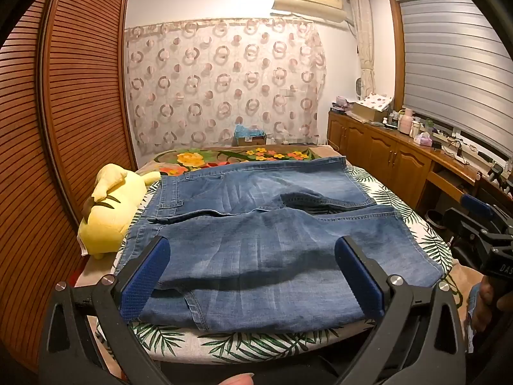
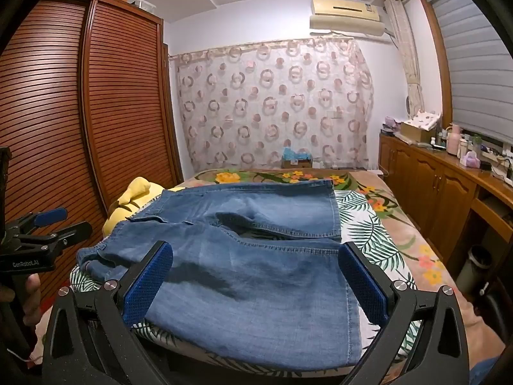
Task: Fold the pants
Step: 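Move both grippers open toward the jeans' leg hems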
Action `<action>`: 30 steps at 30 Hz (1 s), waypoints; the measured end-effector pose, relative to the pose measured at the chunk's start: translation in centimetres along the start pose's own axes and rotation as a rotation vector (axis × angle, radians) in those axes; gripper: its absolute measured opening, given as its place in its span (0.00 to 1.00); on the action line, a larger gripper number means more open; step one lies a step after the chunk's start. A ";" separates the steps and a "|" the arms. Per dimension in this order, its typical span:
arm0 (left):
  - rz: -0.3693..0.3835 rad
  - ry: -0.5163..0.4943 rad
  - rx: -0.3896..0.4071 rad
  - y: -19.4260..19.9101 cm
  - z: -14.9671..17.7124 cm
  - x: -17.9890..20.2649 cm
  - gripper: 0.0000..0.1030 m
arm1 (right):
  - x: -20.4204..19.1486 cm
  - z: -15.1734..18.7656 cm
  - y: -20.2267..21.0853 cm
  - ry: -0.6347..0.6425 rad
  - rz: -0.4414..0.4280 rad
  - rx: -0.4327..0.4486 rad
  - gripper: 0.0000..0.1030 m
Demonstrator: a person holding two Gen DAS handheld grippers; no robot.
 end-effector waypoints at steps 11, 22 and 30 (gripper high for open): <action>-0.001 0.000 0.000 0.0 0.0 0.0 1.00 | 0.1 0.1 -0.1 0.000 -0.003 -0.006 1.00; 0.003 0.021 -0.044 -1.3 1.5 -1.0 1.00 | -0.1 0.4 -0.6 0.007 -0.001 -0.020 1.00; -0.003 0.052 -0.098 -2.9 3.4 -2.7 1.00 | -0.1 1.1 -2.2 0.012 0.012 -0.070 1.00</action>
Point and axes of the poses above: each gripper's, at about its wrist camera, not at the fingertips, and y roughly against the way its jaws point, x to its right, z to its underside, the point moved 9 cm from there along -y, roughly the way its jaws point, and after that the axes turned 11 degrees about z, right-handed, at the moved point
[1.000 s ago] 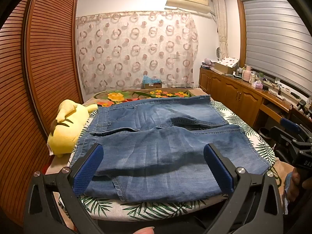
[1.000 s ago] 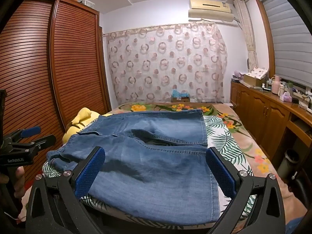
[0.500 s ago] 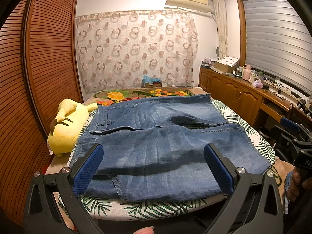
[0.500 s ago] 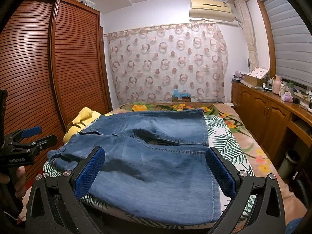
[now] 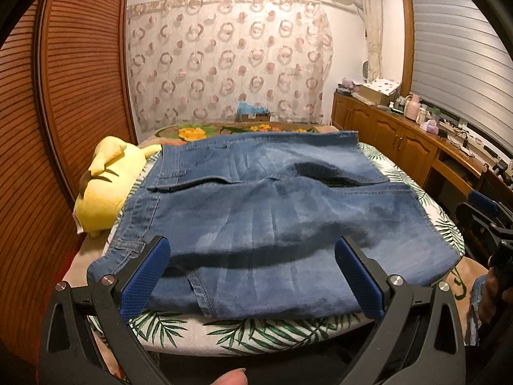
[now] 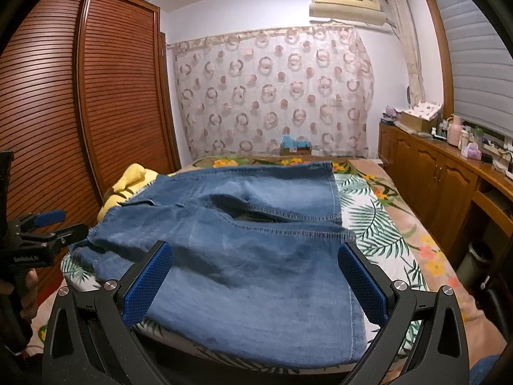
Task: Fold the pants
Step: 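Move both grippers open toward the jeans' leg hems, then close the left gripper on one leg hem while the right gripper grasps the other hem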
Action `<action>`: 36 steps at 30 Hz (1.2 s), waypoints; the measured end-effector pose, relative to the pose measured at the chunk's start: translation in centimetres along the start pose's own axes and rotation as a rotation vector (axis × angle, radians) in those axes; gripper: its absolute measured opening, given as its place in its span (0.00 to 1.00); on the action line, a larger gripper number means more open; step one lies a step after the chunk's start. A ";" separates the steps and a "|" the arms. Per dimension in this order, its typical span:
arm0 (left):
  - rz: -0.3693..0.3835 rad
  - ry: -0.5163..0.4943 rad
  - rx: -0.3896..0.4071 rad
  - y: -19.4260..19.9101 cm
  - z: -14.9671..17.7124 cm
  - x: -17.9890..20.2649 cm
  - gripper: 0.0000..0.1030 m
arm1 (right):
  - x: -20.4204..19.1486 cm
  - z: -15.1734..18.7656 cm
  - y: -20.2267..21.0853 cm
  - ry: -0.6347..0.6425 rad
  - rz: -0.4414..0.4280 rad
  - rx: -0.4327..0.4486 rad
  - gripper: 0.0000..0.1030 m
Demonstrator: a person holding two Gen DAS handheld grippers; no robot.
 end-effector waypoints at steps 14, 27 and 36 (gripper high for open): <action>-0.016 0.043 -0.072 -2.3 2.4 -3.4 1.00 | -0.6 0.5 -5.9 0.066 0.027 -0.134 1.00; -0.041 0.069 -0.116 -2.9 4.1 -7.1 1.00 | -2.5 -0.9 -7.8 0.128 0.022 -0.270 1.00; -0.079 0.131 -0.114 -1.7 4.6 -12.5 0.93 | -3.2 -1.9 -6.5 0.140 0.042 -0.270 1.00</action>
Point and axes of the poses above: each gripper's, at about its wrist camera, not at the fingertips, and y roughly against the way its jaws point, x to its right, z to its underside, the point moved 9 cm from there along -y, roughly the way its jaws point, and after that the axes turned 11 degrees about z, right-handed, at the moved point
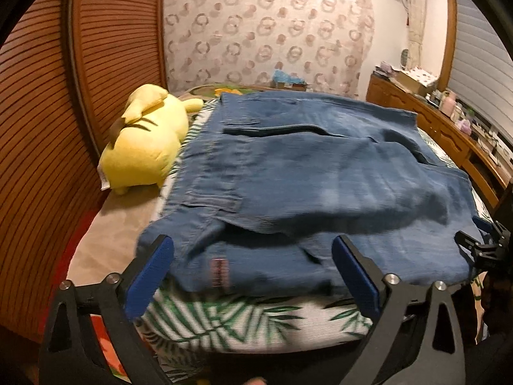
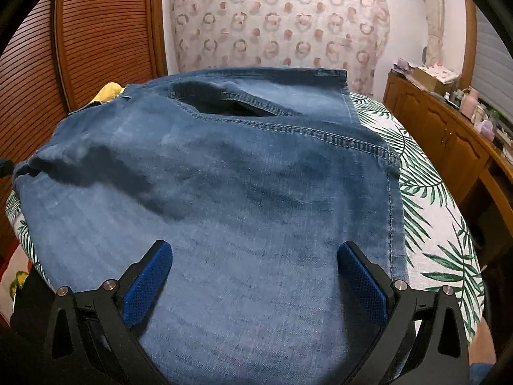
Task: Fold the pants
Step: 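Close the left gripper on one leg hem while the right gripper grasps the other hem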
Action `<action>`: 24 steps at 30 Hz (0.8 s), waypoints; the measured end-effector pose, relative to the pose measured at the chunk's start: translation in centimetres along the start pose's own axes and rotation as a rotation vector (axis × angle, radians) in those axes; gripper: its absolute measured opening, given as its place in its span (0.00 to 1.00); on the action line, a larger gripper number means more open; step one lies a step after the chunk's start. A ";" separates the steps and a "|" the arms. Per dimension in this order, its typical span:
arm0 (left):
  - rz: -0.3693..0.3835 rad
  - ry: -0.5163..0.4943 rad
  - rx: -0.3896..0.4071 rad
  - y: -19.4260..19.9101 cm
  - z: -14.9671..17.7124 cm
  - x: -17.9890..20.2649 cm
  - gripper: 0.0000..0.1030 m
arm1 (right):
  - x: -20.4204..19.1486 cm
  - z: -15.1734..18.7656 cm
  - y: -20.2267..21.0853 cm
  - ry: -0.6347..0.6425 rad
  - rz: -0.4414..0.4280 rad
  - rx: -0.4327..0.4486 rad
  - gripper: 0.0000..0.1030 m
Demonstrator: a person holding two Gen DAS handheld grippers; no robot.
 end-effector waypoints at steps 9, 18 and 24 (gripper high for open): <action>-0.022 0.046 -0.005 0.3 1.0 -3.9 0.65 | -0.6 1.6 0.6 -0.004 -0.007 0.042 1.00; -0.071 0.084 -0.018 -0.3 2.1 -6.7 0.56 | 1.3 0.9 -1.5 0.004 -0.040 0.022 1.00; -0.079 0.090 -0.029 -0.9 2.8 -7.1 0.54 | 3.7 0.8 0.6 -0.023 -0.036 0.032 1.00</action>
Point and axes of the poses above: each gripper's, at about its wrist camera, not at the fingertips, and y roughly against the way its jaws point, x to its right, z to its underside, the point moved 9 cm from there along -y, roughly the way its jaws point, and after that the axes turned 11 degrees about z, right-handed, at the moved point
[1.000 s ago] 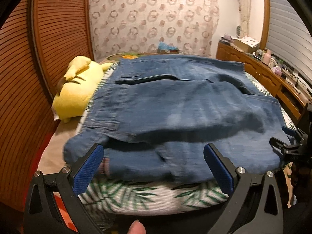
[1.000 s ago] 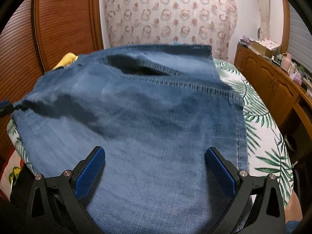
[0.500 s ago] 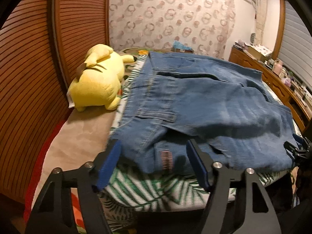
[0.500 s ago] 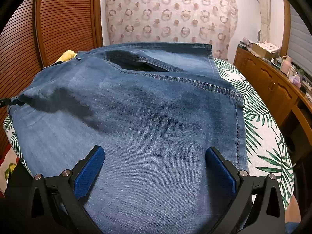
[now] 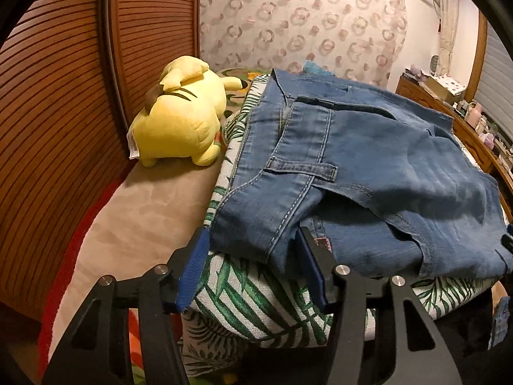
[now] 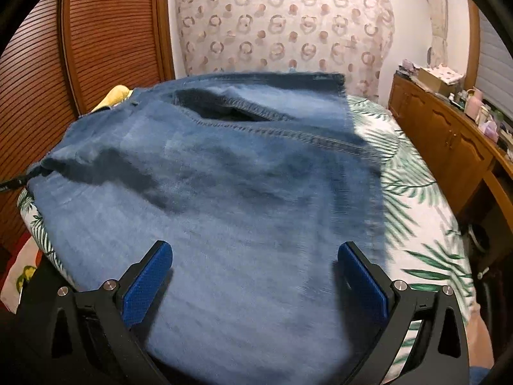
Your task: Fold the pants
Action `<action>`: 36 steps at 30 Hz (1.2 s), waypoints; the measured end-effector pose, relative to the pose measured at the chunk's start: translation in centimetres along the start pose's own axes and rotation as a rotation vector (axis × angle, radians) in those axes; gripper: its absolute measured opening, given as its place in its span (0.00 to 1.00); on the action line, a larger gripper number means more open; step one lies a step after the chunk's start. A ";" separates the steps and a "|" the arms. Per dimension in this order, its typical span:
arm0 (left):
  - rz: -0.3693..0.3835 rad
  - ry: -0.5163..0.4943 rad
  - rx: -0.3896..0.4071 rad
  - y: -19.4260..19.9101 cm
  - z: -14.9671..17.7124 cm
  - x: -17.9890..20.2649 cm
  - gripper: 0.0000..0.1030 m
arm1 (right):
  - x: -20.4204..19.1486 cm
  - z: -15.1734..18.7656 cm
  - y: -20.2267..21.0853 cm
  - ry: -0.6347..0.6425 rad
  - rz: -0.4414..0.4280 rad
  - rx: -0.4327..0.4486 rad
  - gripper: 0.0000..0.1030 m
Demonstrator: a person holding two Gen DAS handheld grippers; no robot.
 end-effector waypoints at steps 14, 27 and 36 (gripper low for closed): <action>0.014 -0.022 0.023 -0.1 -0.8 0.7 0.30 | 3.0 3.7 2.5 -0.014 0.011 -0.067 0.91; 0.028 -0.055 0.025 0.0 -0.8 1.7 0.12 | 2.3 3.7 2.3 0.061 -0.003 -0.082 0.29; 0.094 -0.079 0.184 4.2 -5.2 4.4 0.10 | 2.7 1.1 4.0 0.048 -0.038 -0.012 0.05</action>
Point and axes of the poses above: each gripper's, at about its wrist camera, not at the fingertips, and y roughly against the way its jaws point, x to its right, z to its underside, the point moved 9 cm from there along -y, roughly the way its jaws point, and after that the axes turned 11 degrees about z, right-handed, at the moved point
